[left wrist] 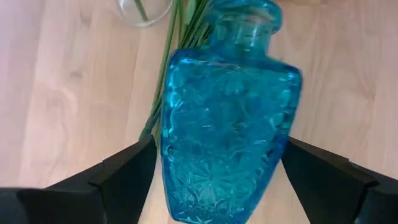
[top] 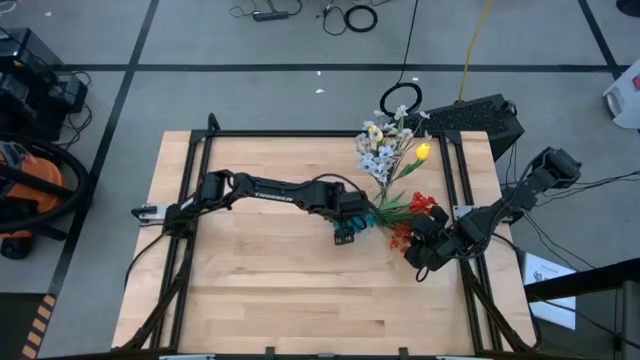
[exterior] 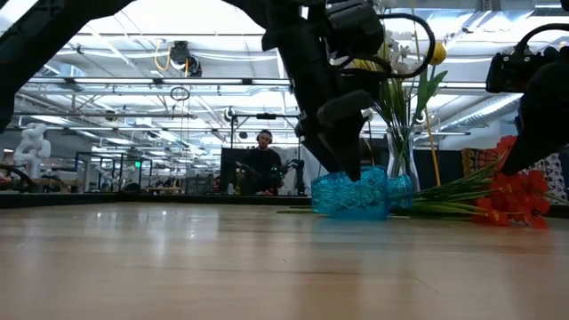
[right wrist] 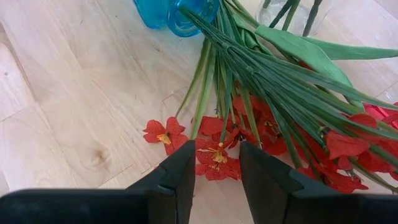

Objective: Sort flowers into vase by color
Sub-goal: Adjust the blue vase on the table

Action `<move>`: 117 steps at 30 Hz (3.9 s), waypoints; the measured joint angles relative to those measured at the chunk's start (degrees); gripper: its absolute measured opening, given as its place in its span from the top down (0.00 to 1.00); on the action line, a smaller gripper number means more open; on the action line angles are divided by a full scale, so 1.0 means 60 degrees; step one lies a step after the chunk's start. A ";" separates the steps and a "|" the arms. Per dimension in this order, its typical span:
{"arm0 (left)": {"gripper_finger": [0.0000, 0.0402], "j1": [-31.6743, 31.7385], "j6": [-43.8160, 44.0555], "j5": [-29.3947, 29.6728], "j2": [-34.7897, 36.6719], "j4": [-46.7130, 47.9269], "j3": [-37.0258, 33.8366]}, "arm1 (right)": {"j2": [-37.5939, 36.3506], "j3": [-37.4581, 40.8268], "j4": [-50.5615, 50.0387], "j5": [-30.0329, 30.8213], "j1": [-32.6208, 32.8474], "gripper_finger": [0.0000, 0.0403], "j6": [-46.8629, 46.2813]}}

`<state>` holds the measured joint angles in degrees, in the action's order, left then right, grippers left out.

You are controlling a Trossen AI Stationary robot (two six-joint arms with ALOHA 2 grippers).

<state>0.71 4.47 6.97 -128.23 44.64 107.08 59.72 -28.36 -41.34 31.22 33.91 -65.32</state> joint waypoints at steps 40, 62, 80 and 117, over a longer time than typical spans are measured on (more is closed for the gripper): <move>0.32 0.0008 -0.0571 -0.0298 -0.0618 -0.0287 -0.0167 | -0.0004 0.0000 0.0069 0.0051 -0.0004 0.71 0.0004; 0.30 -0.0892 0.0390 -0.0297 0.0038 0.2171 -0.0152 | 0.0004 0.0000 0.0193 0.0036 -0.0001 0.71 -0.0029; 0.30 -0.1890 0.2139 0.1230 0.0663 0.4591 -0.0246 | 0.0018 0.0000 0.0230 0.0045 -0.0002 0.71 -0.0029; 0.30 -0.2390 0.1617 0.2841 0.1136 -2.2322 -1.2800 | 0.0273 0.0000 0.2437 0.1312 -0.0033 0.71 0.0076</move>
<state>-13.63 14.18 24.02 -121.42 -89.29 30.28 61.36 -28.36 -26.72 39.09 33.71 -64.87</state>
